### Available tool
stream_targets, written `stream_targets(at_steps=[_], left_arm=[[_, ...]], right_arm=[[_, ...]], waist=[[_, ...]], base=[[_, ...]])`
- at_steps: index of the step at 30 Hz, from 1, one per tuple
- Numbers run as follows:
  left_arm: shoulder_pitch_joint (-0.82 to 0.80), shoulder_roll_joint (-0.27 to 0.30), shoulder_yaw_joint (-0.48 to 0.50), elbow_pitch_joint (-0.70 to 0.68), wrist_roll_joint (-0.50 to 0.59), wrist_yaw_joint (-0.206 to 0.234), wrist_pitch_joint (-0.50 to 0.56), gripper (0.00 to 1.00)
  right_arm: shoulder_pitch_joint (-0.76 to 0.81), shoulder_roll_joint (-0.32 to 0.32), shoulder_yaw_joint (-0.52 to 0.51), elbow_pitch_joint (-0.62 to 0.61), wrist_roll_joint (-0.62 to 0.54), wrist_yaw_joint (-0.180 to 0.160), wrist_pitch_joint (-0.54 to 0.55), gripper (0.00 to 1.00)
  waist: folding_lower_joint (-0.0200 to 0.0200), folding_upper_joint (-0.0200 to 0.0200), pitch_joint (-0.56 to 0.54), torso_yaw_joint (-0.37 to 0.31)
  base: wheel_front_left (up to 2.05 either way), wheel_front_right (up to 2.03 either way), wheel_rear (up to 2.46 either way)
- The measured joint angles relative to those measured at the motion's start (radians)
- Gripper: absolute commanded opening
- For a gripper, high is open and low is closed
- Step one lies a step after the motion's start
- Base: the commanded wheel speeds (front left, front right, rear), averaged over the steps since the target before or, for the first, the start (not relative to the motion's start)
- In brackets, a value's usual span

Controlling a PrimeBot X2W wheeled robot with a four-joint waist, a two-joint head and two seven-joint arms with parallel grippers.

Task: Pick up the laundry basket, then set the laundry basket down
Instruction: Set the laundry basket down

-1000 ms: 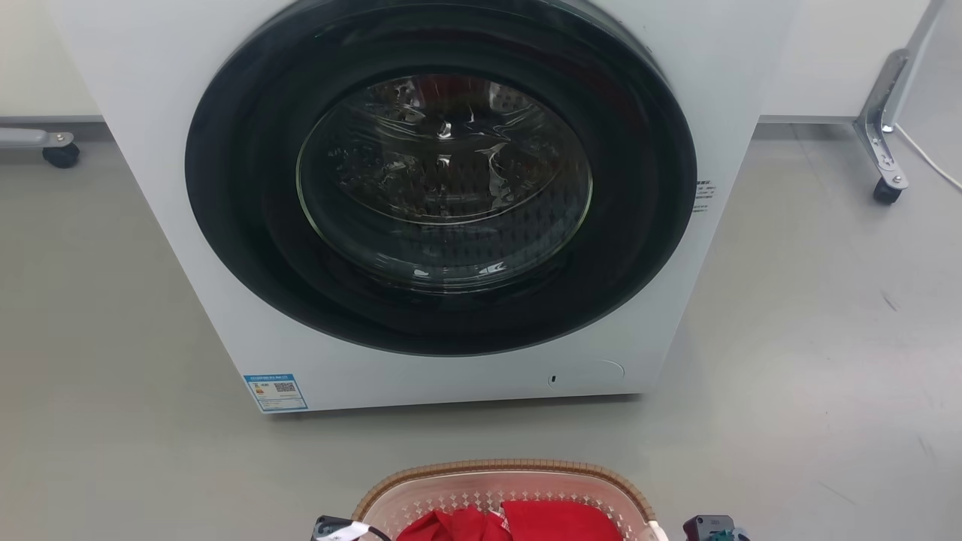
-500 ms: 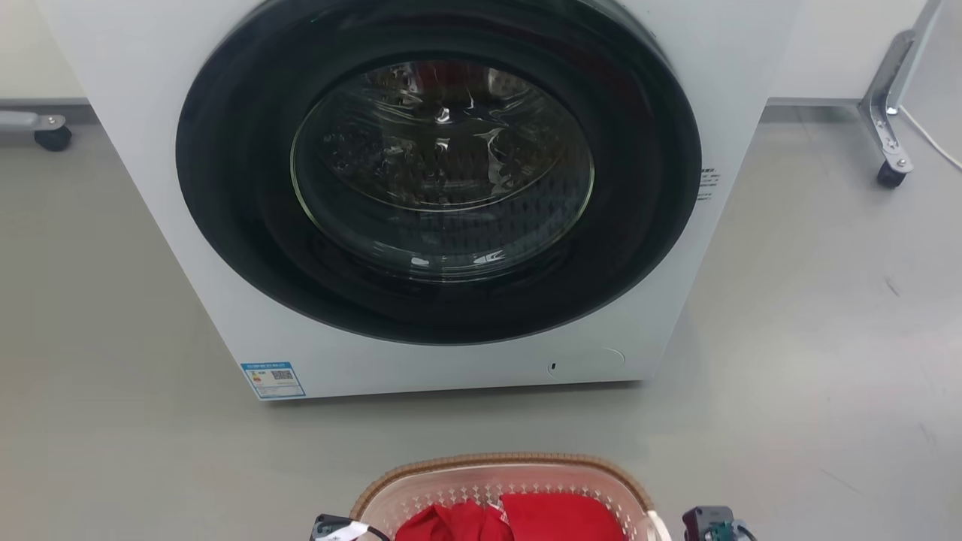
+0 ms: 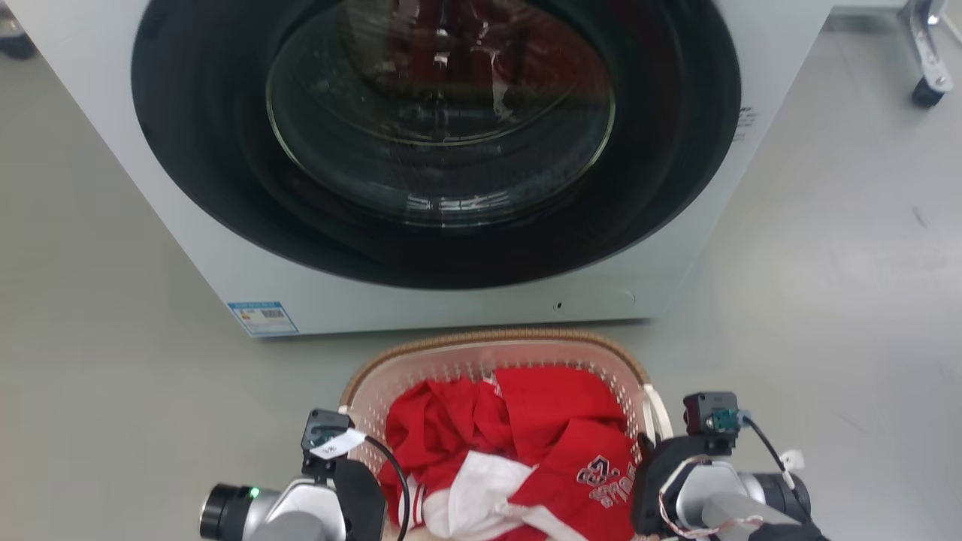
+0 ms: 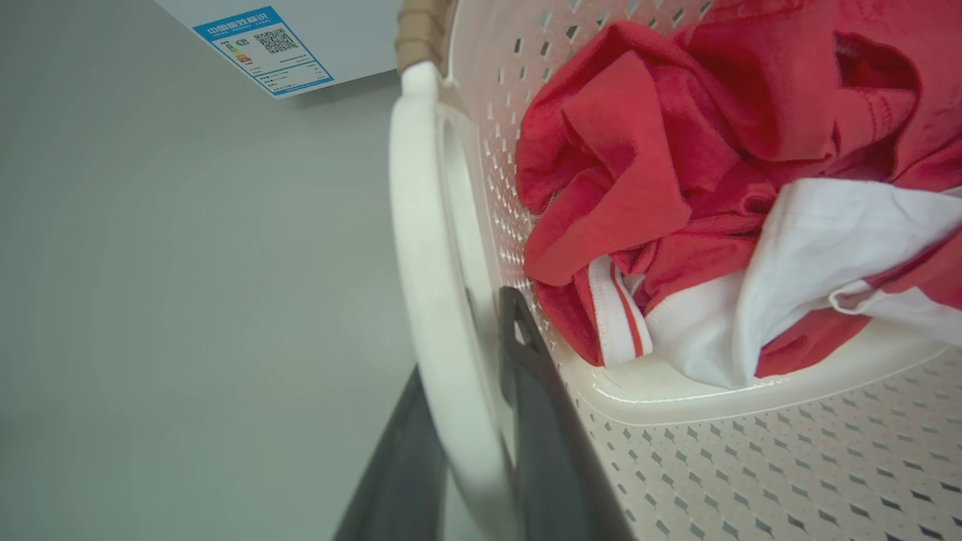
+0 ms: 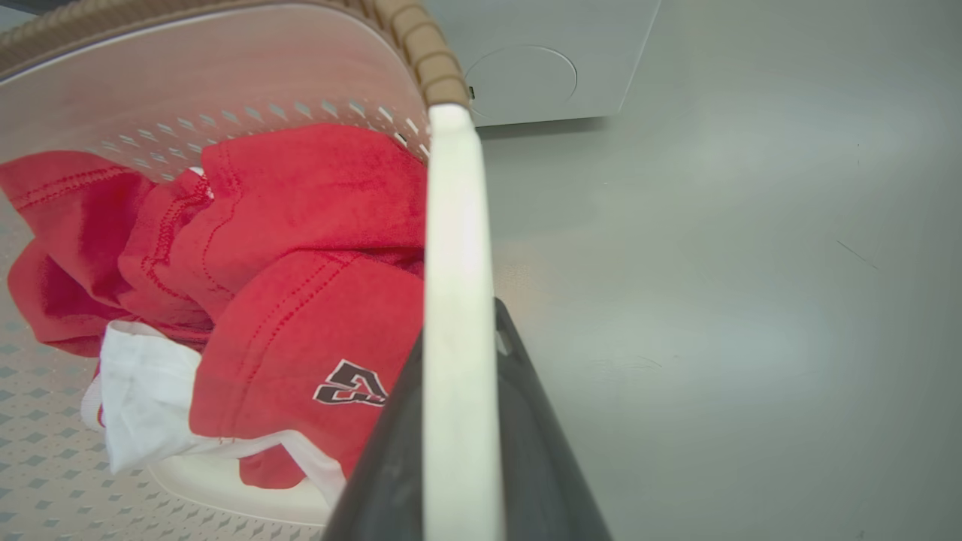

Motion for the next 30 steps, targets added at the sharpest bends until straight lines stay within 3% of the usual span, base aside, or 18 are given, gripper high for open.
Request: stream_targets(at_steps=[30], left_arm=[[-0.268, -0.005, 0.011, -0.002, 0.038, 0.022, -0.061, 0.00]], right_arm=[[-0.304, 0.002, -0.004, 0.092, -0.046, 0.000, -0.049, 0.00]], waist=[[0.0000, 0.0001, 0.436, 0.040]], base=[[0.00, 0.00, 0.00]])
